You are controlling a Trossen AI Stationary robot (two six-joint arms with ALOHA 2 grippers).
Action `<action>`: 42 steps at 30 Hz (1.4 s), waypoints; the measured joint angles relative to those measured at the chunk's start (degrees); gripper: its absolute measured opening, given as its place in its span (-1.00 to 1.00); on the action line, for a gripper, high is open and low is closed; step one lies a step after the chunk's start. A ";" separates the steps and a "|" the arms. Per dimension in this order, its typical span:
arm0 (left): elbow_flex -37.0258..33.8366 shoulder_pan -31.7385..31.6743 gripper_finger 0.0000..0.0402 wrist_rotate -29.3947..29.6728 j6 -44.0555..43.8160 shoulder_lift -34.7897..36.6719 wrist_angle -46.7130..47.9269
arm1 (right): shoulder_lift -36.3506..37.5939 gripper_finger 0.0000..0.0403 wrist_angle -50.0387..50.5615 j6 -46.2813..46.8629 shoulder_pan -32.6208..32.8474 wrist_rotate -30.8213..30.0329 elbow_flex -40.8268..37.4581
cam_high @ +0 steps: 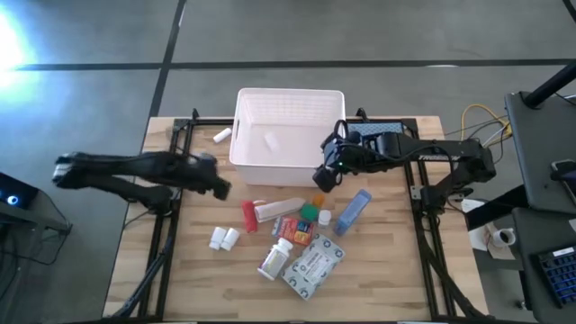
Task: Pick & place medical supplies in basket/bin
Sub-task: Put the left white medicine bottle into the white bin
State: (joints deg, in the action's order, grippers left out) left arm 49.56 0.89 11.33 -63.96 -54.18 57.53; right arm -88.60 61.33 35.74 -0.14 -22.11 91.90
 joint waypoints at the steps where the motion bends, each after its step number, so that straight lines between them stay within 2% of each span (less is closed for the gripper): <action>1: 1.35 1.08 0.03 -0.04 -0.21 -2.71 2.83 | 0.02 0.63 0.40 0.01 0.00 0.00 0.00; 5: 5.48 6.57 0.03 -0.35 -2.20 -10.36 7.90 | 0.02 0.63 1.51 -1.53 -0.02 0.02 -0.05; 9: 6.13 13.01 0.03 -0.79 -11.40 -15.98 8.20 | 0.02 0.63 1.54 -2.16 -0.02 0.02 -0.07; 17: 0.67 26.78 0.03 -0.87 -37.46 -19.30 7.00 | 0.02 0.63 1.50 -2.78 -0.14 0.00 -0.07; 21: -2.16 30.96 0.03 -0.76 -45.44 -19.29 1.98 | 0.02 0.63 1.45 -3.16 -0.77 0.02 -0.07; 30: -7.69 32.22 0.03 -0.78 -47.88 -23.69 -10.91 | 0.00 0.63 1.26 -4.21 -1.79 0.00 -0.07; 38: -7.79 32.22 0.01 -2.26 -47.74 -30.74 -11.01 | -0.02 0.63 1.24 -4.25 -1.75 0.02 -0.07; 42: -7.20 32.22 -0.12 -2.60 -47.60 -32.03 -10.57 | -0.02 0.63 1.18 -4.47 -1.75 0.01 -0.07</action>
State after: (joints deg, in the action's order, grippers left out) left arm 42.35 33.10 8.73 -111.57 -86.21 46.96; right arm -88.62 62.50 31.27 -1.89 -22.10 91.83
